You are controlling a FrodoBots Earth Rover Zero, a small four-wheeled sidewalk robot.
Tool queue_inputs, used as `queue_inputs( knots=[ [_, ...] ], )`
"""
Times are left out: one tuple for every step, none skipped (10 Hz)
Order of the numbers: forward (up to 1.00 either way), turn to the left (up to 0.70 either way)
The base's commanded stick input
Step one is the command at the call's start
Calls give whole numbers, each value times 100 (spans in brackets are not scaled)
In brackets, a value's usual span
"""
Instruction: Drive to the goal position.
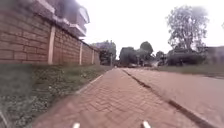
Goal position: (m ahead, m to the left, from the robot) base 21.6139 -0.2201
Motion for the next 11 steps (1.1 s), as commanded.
queue_inputs(
  knots=[
    [50, 0],
    [50, 0],
    [50, 0],
    [50, 0],
    [50, 0],
    [50, 0],
    [50, 0],
    [50, 0],
    [50, 0],
    [50, 0],
    [50, 4]
  ],
)
